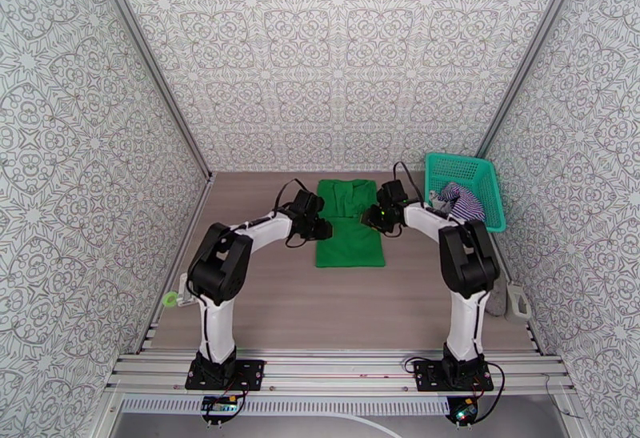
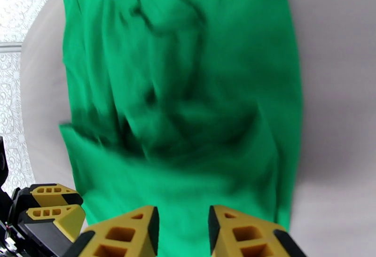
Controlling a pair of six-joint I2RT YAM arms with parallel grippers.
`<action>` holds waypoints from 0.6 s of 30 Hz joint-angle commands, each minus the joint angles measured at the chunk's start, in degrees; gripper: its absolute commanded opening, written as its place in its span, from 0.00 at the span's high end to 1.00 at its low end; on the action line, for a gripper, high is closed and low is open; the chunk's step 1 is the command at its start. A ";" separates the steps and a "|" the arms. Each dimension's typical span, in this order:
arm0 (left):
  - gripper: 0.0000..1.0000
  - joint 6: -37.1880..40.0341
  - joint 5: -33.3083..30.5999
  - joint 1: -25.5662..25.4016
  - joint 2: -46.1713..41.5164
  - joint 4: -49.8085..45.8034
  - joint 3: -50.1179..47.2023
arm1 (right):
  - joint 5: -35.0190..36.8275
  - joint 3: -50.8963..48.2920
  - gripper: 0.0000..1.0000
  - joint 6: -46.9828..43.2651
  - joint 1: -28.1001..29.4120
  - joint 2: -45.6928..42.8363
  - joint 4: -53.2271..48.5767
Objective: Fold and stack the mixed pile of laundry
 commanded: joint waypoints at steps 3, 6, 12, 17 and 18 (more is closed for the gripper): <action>0.65 0.88 0.39 1.87 4.61 2.54 5.10 | 1.07 6.28 0.66 -0.20 -1.38 5.94 -0.33; 0.62 0.23 0.39 2.68 5.73 3.02 5.25 | 1.55 7.33 0.65 -0.67 -2.11 8.49 -1.01; 0.55 1.98 1.10 3.30 5.36 2.78 4.51 | 1.07 8.35 0.62 -1.93 -3.25 10.14 -2.90; 0.48 3.82 -0.16 3.57 -2.18 -0.63 2.50 | 1.12 7.00 0.59 -3.07 -3.87 2.92 -5.19; 0.46 3.80 -0.37 3.63 -4.20 -1.23 1.63 | 1.39 6.08 0.59 -3.33 -3.88 0.84 -5.93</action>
